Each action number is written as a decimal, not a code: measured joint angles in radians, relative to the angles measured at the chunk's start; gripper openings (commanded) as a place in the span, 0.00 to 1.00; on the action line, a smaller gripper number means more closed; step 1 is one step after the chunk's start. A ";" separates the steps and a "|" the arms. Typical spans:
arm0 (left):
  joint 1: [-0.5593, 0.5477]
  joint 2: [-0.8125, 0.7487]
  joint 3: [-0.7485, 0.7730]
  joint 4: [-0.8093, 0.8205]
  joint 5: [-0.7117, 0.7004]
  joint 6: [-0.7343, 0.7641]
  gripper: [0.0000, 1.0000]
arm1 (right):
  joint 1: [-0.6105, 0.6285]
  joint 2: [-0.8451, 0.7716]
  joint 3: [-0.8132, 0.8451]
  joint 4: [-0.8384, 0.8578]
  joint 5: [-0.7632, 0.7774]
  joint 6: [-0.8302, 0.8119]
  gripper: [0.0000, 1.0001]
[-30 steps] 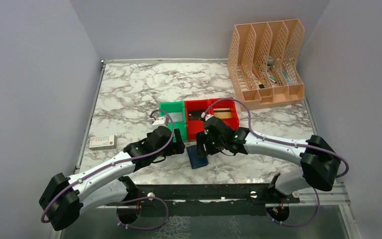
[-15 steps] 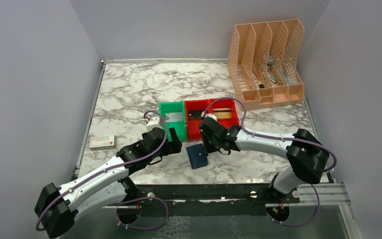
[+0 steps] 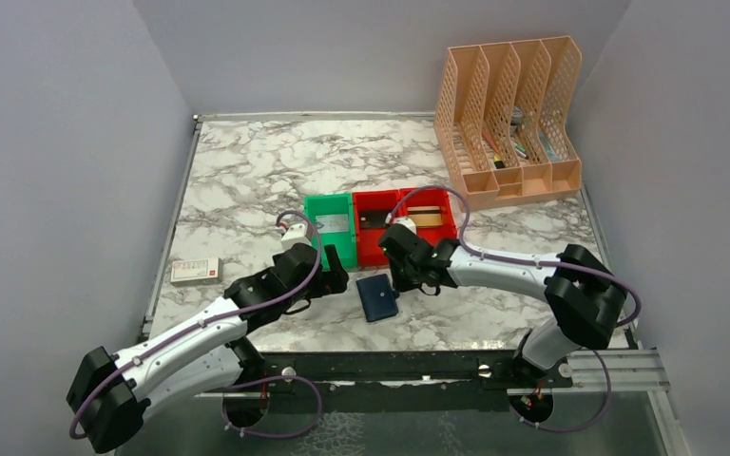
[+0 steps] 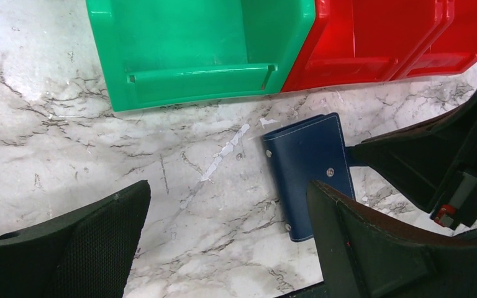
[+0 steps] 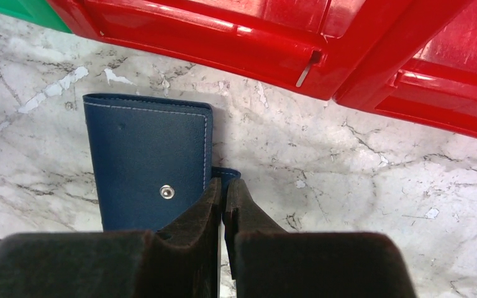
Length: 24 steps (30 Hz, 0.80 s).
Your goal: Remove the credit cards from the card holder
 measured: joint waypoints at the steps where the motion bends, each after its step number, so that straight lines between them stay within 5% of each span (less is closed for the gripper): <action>1: 0.000 0.005 0.000 0.000 0.005 0.000 0.99 | 0.000 -0.003 0.000 0.000 -0.003 -0.002 0.01; 13: 0.000 0.055 0.012 0.024 0.056 -0.013 0.98 | 0.000 -0.334 -0.022 0.139 -0.290 -0.045 0.01; 24: 0.000 -0.060 0.012 0.026 0.050 -0.054 0.97 | 0.000 -0.256 -0.064 0.275 -0.534 -0.003 0.01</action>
